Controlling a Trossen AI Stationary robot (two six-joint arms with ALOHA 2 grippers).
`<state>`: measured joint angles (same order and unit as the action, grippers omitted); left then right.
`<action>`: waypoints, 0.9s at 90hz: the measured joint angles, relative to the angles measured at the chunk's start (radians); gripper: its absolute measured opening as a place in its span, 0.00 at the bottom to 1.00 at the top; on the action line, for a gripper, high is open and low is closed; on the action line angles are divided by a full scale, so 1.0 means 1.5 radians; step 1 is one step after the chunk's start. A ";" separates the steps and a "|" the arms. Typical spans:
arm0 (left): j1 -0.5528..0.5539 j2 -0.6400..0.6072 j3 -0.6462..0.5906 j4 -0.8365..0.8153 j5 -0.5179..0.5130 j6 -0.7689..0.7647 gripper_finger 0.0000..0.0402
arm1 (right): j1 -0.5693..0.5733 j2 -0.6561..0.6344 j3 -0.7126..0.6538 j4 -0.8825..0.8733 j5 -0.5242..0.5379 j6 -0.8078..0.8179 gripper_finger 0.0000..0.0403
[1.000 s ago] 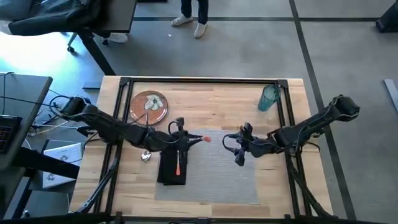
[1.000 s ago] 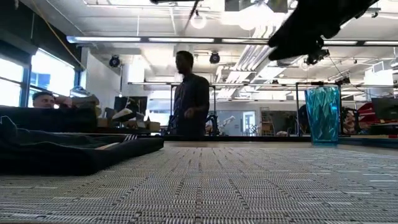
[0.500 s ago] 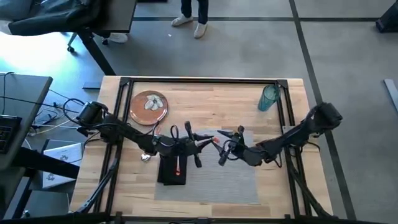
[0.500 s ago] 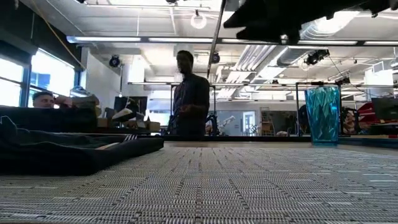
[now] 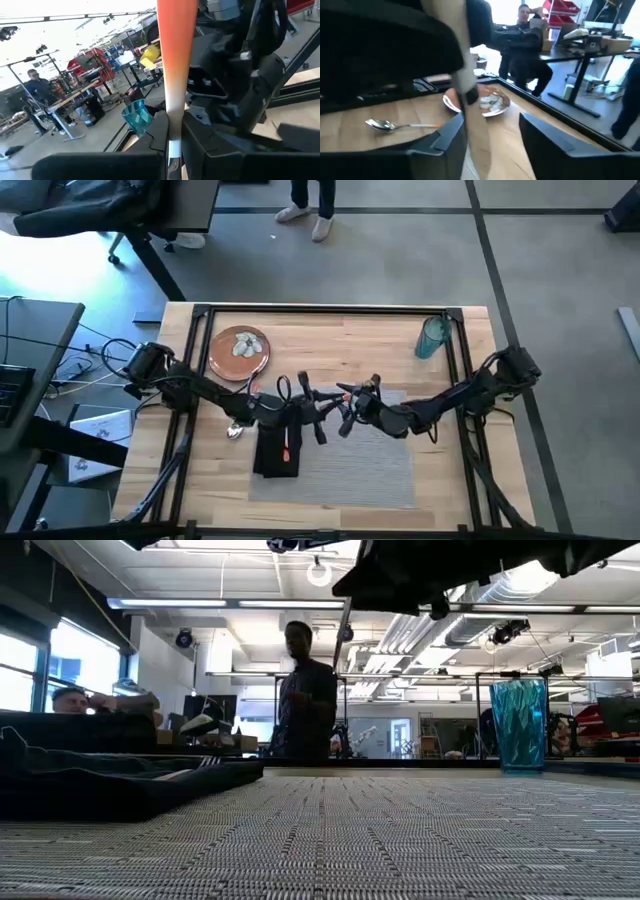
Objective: Set table place
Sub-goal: Put the orange knife on the gray placemat
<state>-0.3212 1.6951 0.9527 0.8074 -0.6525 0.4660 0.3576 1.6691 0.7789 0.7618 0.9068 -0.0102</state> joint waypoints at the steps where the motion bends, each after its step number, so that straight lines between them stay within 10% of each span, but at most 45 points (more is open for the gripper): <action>1: 0.000 0.000 0.000 0.000 0.000 0.000 0.03 | 0.000 0.000 0.000 0.000 0.000 -0.004 0.31; 22: 0.000 0.000 0.000 0.001 -0.003 -0.001 0.04 | 0.000 0.000 0.000 -0.003 -0.001 -0.064 0.02; 81: -0.067 -0.081 0.001 -0.197 -0.045 -0.069 0.36 | 0.049 -0.086 -0.001 -0.222 0.000 -0.232 0.00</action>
<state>-0.4222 1.5731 0.9541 0.5125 -0.7193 0.3624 0.4309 1.5405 0.7773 0.4287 0.9071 -0.3584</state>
